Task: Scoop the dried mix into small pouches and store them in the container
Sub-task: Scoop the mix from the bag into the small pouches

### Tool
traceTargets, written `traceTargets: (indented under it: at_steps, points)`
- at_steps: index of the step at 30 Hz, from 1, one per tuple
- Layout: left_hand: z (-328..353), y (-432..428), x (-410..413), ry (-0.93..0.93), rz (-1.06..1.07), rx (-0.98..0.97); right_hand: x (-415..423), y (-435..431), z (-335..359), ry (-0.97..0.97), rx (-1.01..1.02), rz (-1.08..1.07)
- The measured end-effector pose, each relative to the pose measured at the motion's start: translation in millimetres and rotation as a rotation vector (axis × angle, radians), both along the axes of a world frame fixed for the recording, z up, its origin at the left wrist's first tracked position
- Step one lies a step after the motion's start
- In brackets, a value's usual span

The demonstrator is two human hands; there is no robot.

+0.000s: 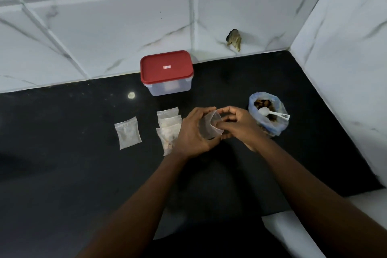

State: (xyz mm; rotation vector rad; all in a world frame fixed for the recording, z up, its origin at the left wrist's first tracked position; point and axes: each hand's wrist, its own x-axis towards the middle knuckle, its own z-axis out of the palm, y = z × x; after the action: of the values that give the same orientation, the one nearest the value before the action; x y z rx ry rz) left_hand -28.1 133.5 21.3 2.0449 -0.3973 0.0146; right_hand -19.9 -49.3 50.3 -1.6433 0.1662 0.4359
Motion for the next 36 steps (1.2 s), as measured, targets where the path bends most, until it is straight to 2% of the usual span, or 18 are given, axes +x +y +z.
traceTargets:
  at_steps: [8,16,26,30,36]
  points:
    - [-1.7,-51.3,10.5,-0.007,-0.06,0.006,0.0,-50.1,0.5,-0.016,-0.034,-0.1]
    - [-2.6,-91.6,19.6,0.002,-0.102,0.053,7.6,-87.4,1.7,0.028,-0.047,-0.051]
    - [-1.5,-122.3,26.0,0.062,-0.089,0.053,8.6,-113.2,6.0,0.154,0.186,-0.051]
    - [-2.3,-128.0,29.5,0.068,-0.073,0.072,10.8,-118.5,2.9,0.186,0.125,-0.074]
    - [-2.1,-128.0,33.6,0.061,-0.06,0.02,15.3,-124.8,4.0,0.11,-0.065,-0.108]
